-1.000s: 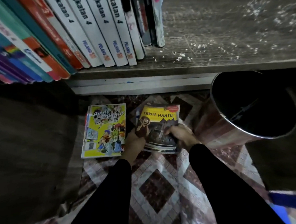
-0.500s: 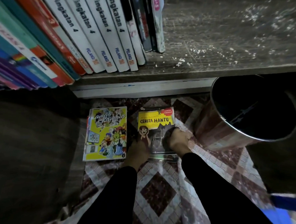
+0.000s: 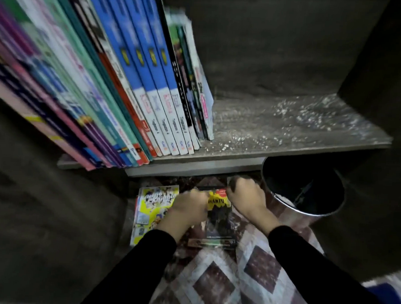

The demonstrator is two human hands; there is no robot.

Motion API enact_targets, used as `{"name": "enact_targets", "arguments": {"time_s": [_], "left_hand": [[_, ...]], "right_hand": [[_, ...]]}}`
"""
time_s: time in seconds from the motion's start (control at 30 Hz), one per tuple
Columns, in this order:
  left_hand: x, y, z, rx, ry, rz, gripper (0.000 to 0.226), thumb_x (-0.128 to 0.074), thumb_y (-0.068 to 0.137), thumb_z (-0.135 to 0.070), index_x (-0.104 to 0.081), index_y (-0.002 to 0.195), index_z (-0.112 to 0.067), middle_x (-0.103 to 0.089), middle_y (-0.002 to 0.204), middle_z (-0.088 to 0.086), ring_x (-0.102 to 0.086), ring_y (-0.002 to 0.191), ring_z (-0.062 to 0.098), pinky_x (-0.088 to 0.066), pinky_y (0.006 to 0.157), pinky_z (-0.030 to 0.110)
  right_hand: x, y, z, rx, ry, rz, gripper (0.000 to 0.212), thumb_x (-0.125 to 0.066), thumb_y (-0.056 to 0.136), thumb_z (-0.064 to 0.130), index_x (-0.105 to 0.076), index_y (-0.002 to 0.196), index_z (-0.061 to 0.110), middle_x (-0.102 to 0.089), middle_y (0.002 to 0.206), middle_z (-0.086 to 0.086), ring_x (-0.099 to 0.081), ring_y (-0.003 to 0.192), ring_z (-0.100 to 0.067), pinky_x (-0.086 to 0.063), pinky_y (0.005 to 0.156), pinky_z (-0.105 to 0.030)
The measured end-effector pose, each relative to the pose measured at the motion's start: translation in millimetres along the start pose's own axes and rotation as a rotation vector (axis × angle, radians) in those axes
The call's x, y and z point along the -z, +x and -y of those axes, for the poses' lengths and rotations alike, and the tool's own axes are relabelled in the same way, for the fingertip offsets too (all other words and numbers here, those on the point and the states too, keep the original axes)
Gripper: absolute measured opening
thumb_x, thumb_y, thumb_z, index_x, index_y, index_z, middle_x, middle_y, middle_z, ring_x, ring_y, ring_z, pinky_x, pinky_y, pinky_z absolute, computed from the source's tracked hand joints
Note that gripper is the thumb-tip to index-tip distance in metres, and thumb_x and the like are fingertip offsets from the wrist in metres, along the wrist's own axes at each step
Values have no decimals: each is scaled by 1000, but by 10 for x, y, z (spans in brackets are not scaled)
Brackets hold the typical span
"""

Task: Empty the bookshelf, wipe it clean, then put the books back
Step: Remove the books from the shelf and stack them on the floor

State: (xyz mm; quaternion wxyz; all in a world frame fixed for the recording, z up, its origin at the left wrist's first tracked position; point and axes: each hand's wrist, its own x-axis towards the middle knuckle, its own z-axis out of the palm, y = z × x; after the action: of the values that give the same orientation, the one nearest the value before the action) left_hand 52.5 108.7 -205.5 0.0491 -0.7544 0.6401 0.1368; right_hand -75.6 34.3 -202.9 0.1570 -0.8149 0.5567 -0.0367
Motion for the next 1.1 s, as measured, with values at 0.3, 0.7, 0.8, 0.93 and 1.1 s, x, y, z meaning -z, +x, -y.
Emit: {"name": "enact_targets", "arguments": {"time_s": [0.3,0.7,0.8,0.93,1.1], "left_hand": [[1448,-647,-95,-113,113,-769,34,-45,93,-28,-57,124,-19,-64,119,0,-58,111,19,-30,106,44],[2266,-607,98,202,90,-1114,95,-64,85,-36,0,152,-16,2,159,10,8,145,32,6,113,50],[2237,-556,137,197,106,-1146,96,-66,83,-37,-3,152,-16,-6,158,11,2,145,33,5,112,49],[2212,-504,178,179,128,-1203,94,-67,81,-39,-10,151,-15,-12,157,13,-4,145,35,4,112,50],[2182,-466,250,187,208,-1210,90,-58,84,-45,-6,151,-16,-13,157,14,-7,144,36,1,112,52]], "right_hand": [[1118,-259,490,197,213,-398,28,-51,92,39,-65,106,19,-71,98,-12,-64,96,-33,-49,75,-36],[1362,192,1069,380,417,-337,56,-52,96,39,-33,140,11,-58,125,-18,-56,112,-35,-44,85,-41],[1353,225,1029,393,390,-368,59,-52,94,44,-33,141,13,-60,122,-18,-58,108,-35,-47,84,-43],[1304,253,1008,413,342,-412,59,-50,95,46,-34,141,13,-63,119,-17,-62,100,-36,-49,81,-43],[1202,260,1040,387,322,-469,54,-47,97,43,-37,139,11,-67,107,-15,-63,95,-36,-47,76,-40]]}}
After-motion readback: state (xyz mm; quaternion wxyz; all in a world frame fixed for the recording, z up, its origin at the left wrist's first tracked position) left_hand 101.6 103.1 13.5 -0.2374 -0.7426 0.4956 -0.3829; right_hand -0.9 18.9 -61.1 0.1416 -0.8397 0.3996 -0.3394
